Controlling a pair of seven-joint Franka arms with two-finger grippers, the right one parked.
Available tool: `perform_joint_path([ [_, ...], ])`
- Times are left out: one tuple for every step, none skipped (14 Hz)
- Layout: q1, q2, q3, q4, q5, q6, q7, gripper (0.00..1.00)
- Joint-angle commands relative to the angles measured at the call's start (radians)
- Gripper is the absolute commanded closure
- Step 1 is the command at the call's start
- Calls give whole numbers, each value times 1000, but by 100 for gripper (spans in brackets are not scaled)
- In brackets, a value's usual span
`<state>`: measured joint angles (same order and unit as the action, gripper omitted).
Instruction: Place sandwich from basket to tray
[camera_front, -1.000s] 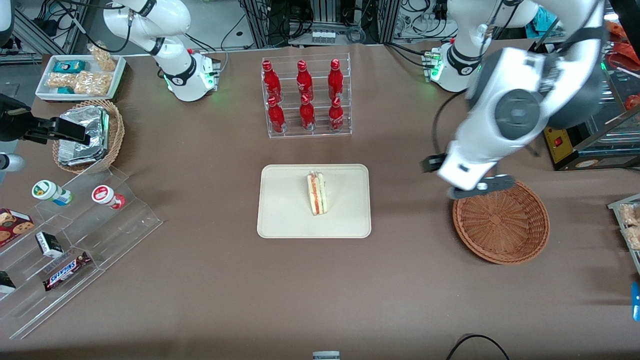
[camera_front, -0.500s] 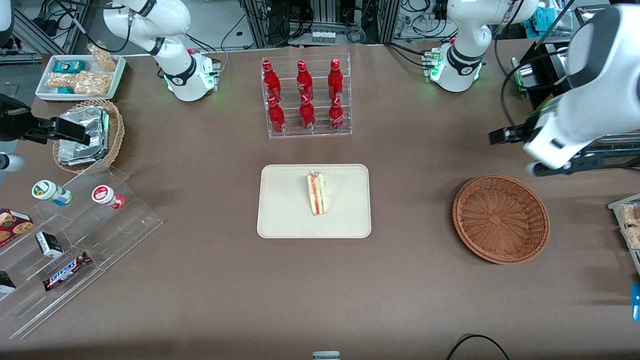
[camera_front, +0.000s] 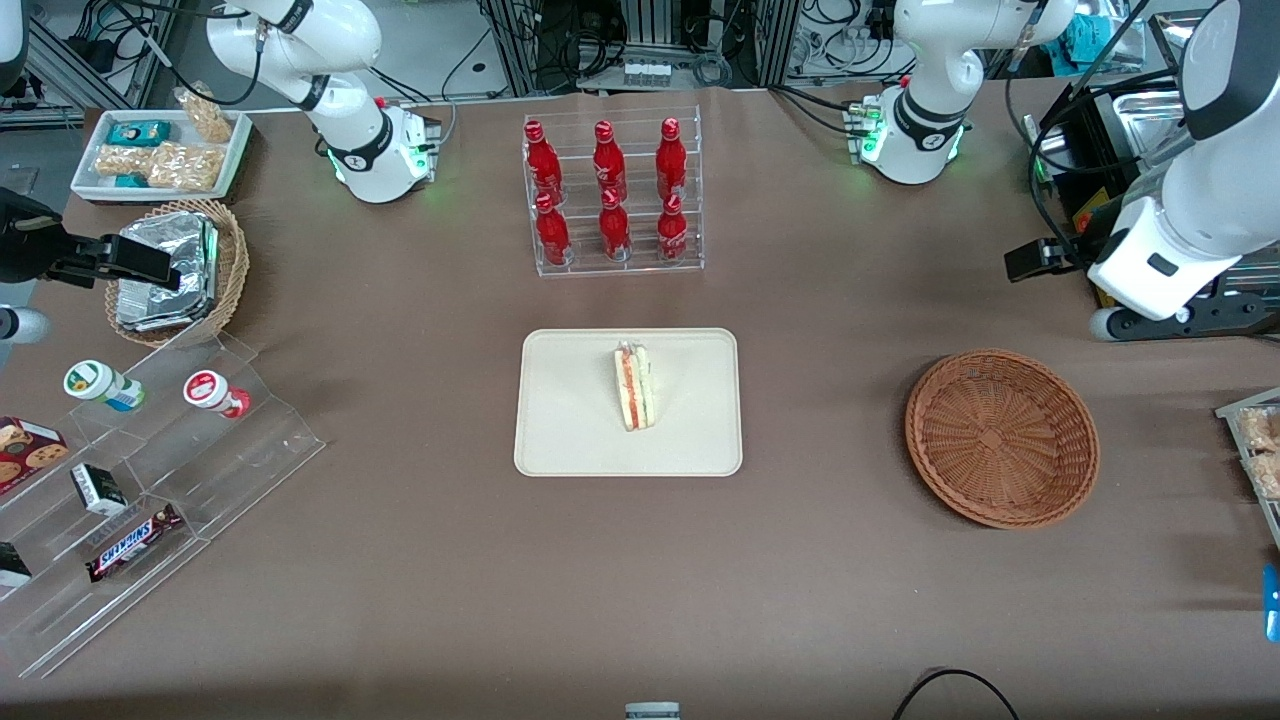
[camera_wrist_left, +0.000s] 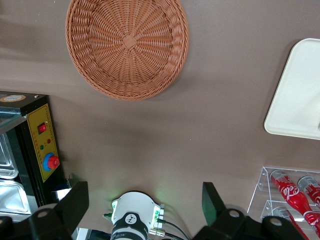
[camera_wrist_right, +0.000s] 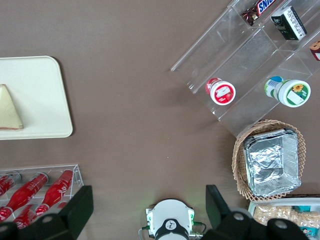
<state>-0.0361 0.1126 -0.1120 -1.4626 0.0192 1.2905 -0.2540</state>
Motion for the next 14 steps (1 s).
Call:
perform_joint_path([
  [-1, 16, 0, 28, 28, -4, 2, 0],
  [-1, 10, -2, 22, 39, -3, -1, 0],
  [-1, 6, -2, 13, 41, 4, 2, 0],
  [1, 2, 0, 7, 39, 16, 2, 0],
  [1, -7, 0, -1, 39, 42, 2, 0],
  [1, -10, 0, -19, 41, 82, 4, 0],
  [1, -11, 2, -30, 42, 123, 10, 0],
  [2, -14, 2, -39, 42, 136, 15, 0],
  [2, -25, 2, -53, 42, 147, 16, 0],
  [2, -36, 3, -71, 42, 170, 16, 0],
  [2, -42, 5, -88, 42, 194, 16, 0],
  [2, -48, 5, -96, 42, 199, 16, 0],
  [2, -53, 5, -100, 42, 197, 16, 0],
  [1, -51, 5, -99, 42, 194, 16, 0],
])
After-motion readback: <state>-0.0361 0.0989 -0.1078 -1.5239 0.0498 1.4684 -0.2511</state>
